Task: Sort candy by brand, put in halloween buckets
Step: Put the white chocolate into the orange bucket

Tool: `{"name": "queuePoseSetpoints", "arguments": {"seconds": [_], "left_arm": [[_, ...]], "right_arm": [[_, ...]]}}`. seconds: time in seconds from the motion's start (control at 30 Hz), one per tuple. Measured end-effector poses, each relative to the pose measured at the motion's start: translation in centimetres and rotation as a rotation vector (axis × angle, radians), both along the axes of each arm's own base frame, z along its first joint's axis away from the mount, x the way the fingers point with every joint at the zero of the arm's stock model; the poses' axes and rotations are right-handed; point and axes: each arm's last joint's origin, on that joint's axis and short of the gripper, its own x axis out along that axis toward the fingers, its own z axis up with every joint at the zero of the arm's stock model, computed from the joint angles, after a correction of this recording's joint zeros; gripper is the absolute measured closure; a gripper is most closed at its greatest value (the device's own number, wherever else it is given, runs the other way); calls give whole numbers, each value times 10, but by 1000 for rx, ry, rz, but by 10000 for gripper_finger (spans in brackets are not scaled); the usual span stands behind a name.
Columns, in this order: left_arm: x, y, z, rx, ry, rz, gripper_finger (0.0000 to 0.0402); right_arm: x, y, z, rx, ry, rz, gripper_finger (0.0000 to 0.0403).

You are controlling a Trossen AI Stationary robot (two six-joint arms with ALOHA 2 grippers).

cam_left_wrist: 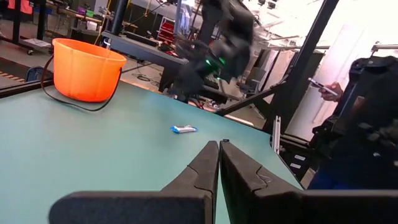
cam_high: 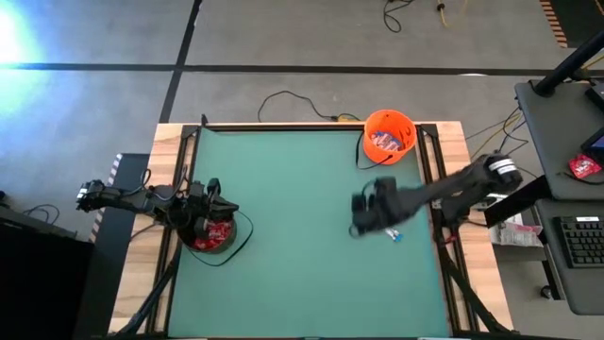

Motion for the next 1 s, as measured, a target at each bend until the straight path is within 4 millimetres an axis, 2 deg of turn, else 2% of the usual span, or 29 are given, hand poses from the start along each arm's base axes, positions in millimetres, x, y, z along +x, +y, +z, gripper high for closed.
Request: {"name": "queuePoseSetpoints", "arguments": {"seconds": [0.1, 0.17, 0.23, 0.33, 0.43, 0.53, 0.73, 0.9, 1.0], "left_arm": [[0, 0, 0, 0, 0, 0, 402], [0, 0, 0, 0, 0, 0, 402], [0, 0, 0, 0, 0, 0, 402], [0, 0, 0, 0, 0, 0, 402], [0, 0, 0, 0, 0, 0, 402], [0, 0, 0, 0, 0, 0, 402], [0, 0, 0, 0, -1, 0, 402], [0, 0, 0, 0, 0, 0, 402], [0, 0, 0, 0, 0, 0, 402]], "right_arm": [[-3, -30, 14, 13, -33, -75, 374], [-6, -40, 19, 35, -47, -118, 382], [-8, -45, 21, 41, -62, -150, 384], [-8, -40, 20, 51, -113, -249, 380], [-7, -27, 13, 91, -149, -376, 364], [-5, -12, 5, 153, -104, -377, 333], [-8, 28, -13, 142, 38, -125, 256], [-26, 70, -30, 80, 90, 26, 214], [-38, 85, -41, 26, 127, 121, 202]]}}
